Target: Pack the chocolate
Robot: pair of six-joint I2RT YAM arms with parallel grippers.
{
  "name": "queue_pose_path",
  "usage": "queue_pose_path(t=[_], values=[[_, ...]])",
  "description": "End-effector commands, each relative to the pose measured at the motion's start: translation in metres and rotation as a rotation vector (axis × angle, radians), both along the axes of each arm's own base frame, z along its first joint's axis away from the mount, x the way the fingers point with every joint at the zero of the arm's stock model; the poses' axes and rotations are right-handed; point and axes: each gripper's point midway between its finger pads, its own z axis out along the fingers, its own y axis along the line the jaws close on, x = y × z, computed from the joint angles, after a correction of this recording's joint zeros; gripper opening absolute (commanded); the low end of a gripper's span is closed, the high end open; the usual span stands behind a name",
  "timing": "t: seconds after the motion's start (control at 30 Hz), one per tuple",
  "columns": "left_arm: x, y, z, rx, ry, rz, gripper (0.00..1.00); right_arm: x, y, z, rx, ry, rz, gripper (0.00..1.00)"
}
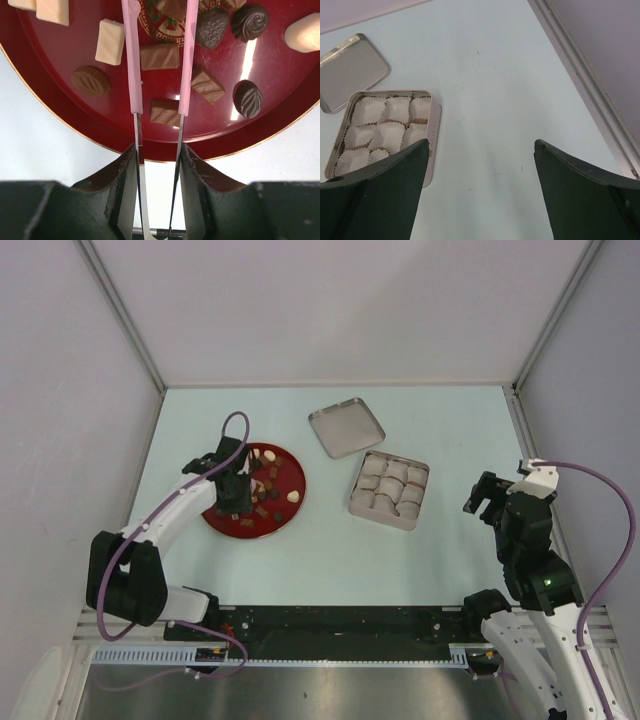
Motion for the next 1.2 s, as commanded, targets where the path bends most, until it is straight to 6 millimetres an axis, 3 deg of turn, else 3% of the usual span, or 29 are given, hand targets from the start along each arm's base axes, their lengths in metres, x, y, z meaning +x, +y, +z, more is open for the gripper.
queue_pose_path(t=[0.0,0.43,0.97,1.17], values=[[0.022,-0.003,0.015,-0.015,-0.056,-0.032,0.40,0.003,0.003,0.008,-0.002,-0.034,0.018,0.90],[0.025,-0.010,0.037,-0.051,-0.109,-0.069,0.41,0.005,0.004,0.007,-0.003,-0.029,0.020,0.89],[0.038,-0.016,0.020,-0.057,-0.083,-0.086,0.40,0.007,0.005,0.006,-0.006,-0.023,0.028,0.88],[0.038,-0.018,0.021,-0.070,-0.085,-0.086,0.33,0.007,0.005,0.006,-0.006,-0.021,0.028,0.88]])
